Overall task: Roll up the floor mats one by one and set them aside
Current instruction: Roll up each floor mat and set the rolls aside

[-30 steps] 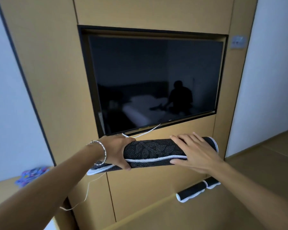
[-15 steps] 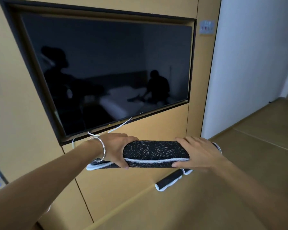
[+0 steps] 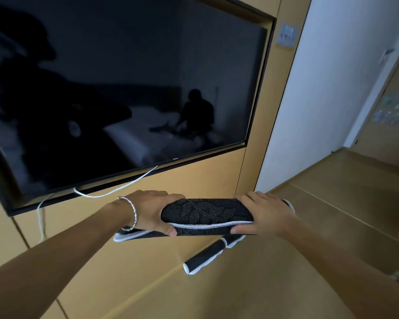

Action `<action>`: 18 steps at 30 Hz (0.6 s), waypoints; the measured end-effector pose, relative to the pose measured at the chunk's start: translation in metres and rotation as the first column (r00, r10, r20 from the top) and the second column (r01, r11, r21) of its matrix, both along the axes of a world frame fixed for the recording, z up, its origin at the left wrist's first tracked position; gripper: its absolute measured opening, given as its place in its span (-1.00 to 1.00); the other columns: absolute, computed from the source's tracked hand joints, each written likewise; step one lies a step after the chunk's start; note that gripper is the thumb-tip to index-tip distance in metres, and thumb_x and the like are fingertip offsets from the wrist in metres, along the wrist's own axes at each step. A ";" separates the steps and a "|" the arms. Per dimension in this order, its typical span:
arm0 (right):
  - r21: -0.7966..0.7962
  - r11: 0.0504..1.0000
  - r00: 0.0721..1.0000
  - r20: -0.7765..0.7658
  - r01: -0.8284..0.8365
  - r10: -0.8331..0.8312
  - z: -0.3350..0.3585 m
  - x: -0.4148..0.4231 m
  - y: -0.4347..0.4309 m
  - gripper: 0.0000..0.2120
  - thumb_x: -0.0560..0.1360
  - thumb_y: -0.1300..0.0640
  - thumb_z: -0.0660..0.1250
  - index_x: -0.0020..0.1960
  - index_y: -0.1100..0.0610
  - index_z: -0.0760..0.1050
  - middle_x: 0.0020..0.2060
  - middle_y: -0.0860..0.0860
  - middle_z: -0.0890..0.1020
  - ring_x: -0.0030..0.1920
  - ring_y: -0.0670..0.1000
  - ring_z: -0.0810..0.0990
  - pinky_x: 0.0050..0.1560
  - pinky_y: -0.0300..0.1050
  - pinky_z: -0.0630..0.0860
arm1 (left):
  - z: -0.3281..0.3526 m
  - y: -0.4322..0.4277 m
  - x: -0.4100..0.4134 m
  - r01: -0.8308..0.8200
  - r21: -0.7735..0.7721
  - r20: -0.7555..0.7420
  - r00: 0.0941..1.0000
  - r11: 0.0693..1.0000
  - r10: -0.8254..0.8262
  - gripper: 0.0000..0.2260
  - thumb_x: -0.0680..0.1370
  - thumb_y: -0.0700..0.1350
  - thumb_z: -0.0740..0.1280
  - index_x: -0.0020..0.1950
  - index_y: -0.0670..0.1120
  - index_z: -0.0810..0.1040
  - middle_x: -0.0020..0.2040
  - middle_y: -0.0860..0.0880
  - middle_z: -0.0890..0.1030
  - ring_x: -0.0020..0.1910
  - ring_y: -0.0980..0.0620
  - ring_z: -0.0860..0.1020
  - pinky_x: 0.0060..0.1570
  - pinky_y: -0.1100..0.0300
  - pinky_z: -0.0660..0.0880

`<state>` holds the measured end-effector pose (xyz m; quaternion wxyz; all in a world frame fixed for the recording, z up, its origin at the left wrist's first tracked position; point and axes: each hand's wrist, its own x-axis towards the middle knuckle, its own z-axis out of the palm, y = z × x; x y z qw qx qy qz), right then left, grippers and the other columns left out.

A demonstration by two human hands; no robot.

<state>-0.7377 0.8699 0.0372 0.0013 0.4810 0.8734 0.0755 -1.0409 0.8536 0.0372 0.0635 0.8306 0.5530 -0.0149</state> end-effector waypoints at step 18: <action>-0.224 0.975 0.995 0.094 -0.003 0.025 -0.044 -0.092 0.166 -0.15 0.29 -0.49 0.27 0.41 -0.03 0.25 0.16 -0.05 0.47 0.18 0.01 0.44 0.14 -0.10 0.36 | -0.070 0.144 -0.077 -0.077 -0.168 0.092 0.991 0.983 0.094 -0.38 0.26 0.31 0.38 0.25 0.39 0.20 0.05 0.25 0.46 0.06 0.14 0.46 0.08 0.09 0.44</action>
